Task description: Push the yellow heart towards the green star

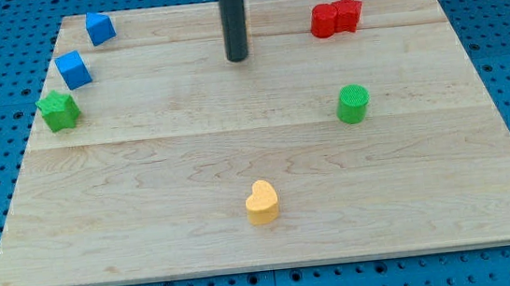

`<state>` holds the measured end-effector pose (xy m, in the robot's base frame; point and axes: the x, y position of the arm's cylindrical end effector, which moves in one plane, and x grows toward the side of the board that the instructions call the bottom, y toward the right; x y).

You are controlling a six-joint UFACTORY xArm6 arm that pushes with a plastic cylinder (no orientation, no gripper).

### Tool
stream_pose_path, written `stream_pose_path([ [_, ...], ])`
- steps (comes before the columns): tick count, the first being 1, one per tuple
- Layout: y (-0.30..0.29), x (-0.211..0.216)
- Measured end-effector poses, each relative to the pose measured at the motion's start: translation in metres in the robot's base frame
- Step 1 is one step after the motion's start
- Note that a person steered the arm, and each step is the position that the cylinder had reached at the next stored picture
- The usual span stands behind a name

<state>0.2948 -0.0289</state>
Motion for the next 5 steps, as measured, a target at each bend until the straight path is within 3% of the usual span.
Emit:
stream_pose_path([
  [1, 0.026, -0.021],
  [2, 0.060, 0.005],
  [3, 0.080, 0.113],
  [5, 0.086, 0.276],
])
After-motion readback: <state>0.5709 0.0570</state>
